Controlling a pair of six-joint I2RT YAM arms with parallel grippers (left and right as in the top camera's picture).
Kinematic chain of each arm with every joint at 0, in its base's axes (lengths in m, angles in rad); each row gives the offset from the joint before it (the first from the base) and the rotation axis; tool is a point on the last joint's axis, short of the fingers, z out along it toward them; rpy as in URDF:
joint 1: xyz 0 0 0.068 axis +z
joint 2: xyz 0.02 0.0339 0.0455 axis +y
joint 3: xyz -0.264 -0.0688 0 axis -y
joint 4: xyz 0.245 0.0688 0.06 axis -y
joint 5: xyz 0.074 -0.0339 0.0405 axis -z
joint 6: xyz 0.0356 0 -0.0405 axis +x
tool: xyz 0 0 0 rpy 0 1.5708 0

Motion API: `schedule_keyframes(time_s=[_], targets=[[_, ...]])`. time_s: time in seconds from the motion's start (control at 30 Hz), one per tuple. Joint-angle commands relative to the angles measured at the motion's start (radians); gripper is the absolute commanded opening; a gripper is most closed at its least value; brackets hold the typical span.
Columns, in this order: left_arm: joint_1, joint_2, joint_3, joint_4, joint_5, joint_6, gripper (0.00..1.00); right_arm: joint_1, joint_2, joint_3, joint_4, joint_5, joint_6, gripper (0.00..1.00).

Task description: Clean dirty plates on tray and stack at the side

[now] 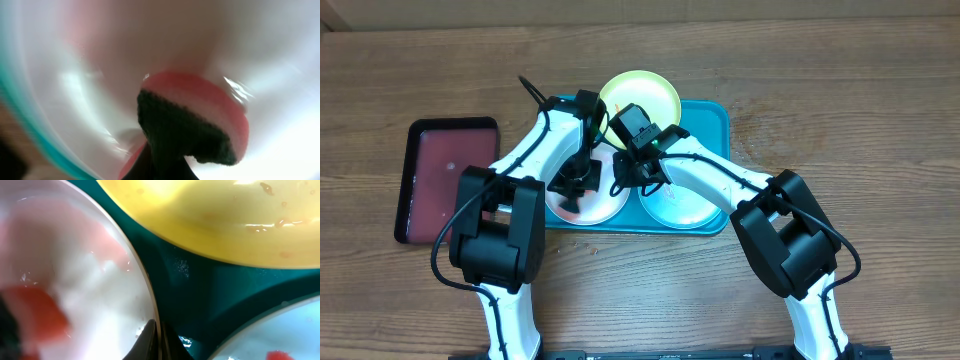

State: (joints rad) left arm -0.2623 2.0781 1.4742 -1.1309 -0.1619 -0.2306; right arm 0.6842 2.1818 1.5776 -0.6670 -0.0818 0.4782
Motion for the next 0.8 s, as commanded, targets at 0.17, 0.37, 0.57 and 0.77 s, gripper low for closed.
schedule_keyframes(time_s=[0.17,0.37,0.57,0.77], targets=[[0.002,0.011,-0.005,0.256,-0.159,-0.122,0.05,0.008,0.027,0.0,-0.001,0.013,-0.004,0.04],[0.002,0.011,-0.005,0.351,0.272,-0.101,0.04,0.008,0.027,0.0,-0.001,0.013,-0.004,0.04],[0.001,0.011,-0.005,0.301,0.505,-0.017,0.04,0.008,0.027,0.0,-0.001,0.013,-0.004,0.04],[0.014,0.011,-0.005,0.174,0.429,0.019,0.04,0.008,0.027,0.0,-0.001,0.008,-0.007,0.04]])
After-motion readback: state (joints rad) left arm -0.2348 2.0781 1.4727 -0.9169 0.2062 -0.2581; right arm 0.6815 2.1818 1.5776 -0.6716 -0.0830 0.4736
